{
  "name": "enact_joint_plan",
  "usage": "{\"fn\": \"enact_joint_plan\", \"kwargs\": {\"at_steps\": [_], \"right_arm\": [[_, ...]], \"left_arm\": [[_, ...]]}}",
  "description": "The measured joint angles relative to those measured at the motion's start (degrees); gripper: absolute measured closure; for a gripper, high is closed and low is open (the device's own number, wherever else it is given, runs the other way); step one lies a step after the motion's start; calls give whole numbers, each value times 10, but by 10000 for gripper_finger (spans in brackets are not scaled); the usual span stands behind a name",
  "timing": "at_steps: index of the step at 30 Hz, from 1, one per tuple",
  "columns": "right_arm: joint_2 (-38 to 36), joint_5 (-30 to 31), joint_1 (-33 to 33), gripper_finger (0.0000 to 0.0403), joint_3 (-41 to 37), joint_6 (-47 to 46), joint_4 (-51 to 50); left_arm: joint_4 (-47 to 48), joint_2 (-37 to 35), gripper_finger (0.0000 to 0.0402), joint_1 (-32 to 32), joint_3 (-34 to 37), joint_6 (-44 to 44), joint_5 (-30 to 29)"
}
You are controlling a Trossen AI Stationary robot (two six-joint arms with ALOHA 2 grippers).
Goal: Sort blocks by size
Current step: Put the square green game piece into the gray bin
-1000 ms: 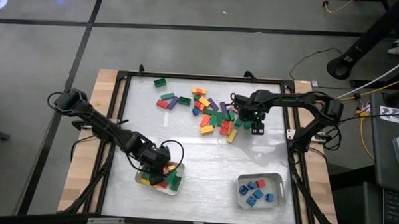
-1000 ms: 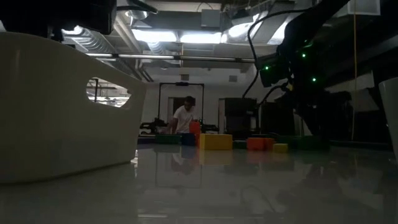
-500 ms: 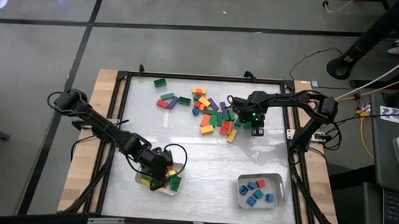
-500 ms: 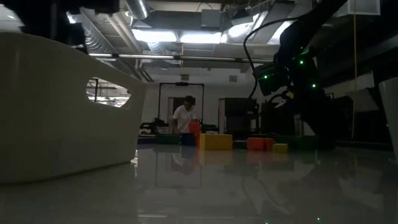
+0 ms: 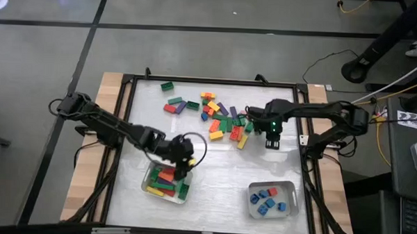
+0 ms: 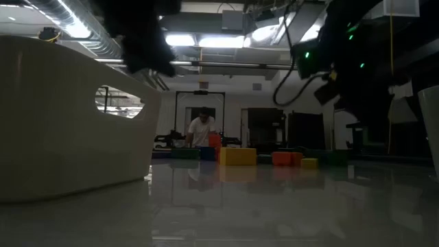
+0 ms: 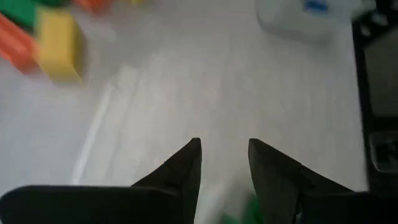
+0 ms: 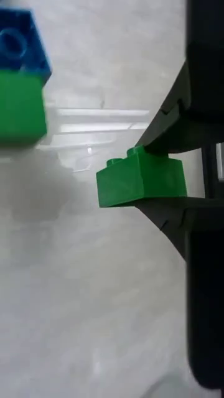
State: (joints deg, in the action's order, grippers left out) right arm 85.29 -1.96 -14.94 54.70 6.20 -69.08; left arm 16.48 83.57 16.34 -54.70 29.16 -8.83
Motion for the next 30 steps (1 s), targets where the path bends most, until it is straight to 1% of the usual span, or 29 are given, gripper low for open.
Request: {"fn": "enact_joint_plan", "kwargs": {"at_steps": [3, 7, 10, 15, 19, 23, 27, 30], "right_arm": [[-29, -14, 50, 318, 0, -36, 0], [-67, -18, 127, 310, 0, -104, -2], [-91, -18, 191, 304, 8, -164, -5], [-113, -18, 300, 311, 29, -260, 9], [-114, -18, 383, 308, 41, -320, 39], [-114, -18, 454, 306, 43, -360, 99], [-114, -5, 507, 307, 43, -391, 146], [-114, -1, 533, 302, 40, -400, 178]], "left_arm": [[-43, 0, 282, -33, 0, -49, -10], [-104, 8, 281, -68, 0, -114, -12], [-150, 29, 281, -87, 0, -147, -12], [-196, 78, 281, -112, 0, -189, -13], [-220, 119, 281, -126, 0, -205, -13], [-237, 147, 281, -138, 0, -208, -13], [-235, 158, 281, -149, 0, -207, -13], [-237, 159, 281, -155, 0, -207, -13]]}}
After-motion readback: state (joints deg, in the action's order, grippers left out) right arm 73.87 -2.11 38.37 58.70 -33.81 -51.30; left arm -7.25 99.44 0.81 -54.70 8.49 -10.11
